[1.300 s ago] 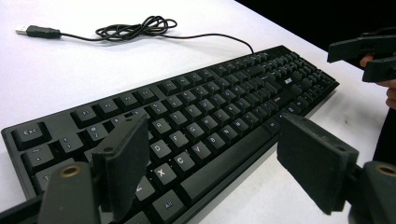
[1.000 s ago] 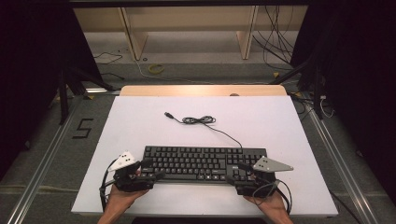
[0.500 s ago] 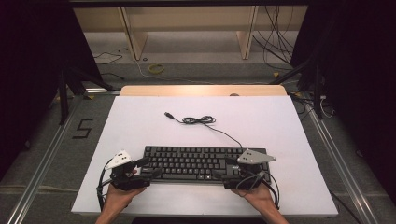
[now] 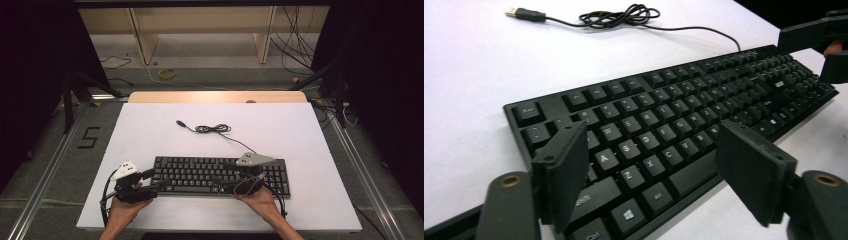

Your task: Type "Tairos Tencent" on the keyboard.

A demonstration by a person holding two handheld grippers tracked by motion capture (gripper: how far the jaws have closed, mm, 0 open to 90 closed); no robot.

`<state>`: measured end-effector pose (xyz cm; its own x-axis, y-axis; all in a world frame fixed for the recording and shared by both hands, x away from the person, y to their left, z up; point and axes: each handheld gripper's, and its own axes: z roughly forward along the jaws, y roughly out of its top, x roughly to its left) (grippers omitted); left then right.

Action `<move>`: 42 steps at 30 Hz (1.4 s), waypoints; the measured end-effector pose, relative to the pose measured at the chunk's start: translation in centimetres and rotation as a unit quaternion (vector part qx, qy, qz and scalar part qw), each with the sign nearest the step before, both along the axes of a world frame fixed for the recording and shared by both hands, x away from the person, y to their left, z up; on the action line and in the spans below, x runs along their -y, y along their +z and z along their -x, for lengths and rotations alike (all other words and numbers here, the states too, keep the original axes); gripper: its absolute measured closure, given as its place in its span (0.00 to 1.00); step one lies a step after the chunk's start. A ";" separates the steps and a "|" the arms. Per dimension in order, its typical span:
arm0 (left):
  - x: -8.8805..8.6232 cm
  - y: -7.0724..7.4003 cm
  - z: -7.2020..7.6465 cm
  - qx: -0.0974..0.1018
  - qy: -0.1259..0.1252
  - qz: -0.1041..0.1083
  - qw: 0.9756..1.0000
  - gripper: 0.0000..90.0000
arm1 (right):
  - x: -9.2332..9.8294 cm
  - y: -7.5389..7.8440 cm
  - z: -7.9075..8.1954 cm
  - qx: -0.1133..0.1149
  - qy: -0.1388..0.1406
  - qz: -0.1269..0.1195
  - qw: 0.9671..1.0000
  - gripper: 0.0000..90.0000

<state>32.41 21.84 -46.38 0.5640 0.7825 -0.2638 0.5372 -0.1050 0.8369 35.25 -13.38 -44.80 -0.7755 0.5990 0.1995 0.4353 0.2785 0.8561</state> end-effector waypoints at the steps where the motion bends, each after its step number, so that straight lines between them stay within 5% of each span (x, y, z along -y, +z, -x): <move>1: 0.0 0.0 0.0 0.000 0.000 0.000 1.000 0.35 | -0.3 0.0 -0.1 -0.002 0.001 0.001 1.000 0.38; 13: -0.8 -0.4 -0.3 -0.026 0.024 -0.029 0.999 0.59 | -2.7 -0.2 -1.6 -0.019 0.000 0.028 0.999 0.61; 30: -0.8 -1.1 -0.9 -0.058 0.014 -0.075 0.995 0.97 | -6.7 -0.7 -2.9 -0.029 0.022 0.058 0.998 0.94; 42: -0.7 -1.2 -1.2 -0.064 0.013 -0.082 0.995 0.99 | -9.1 -1.5 -3.9 -0.037 0.024 0.089 0.995 1.00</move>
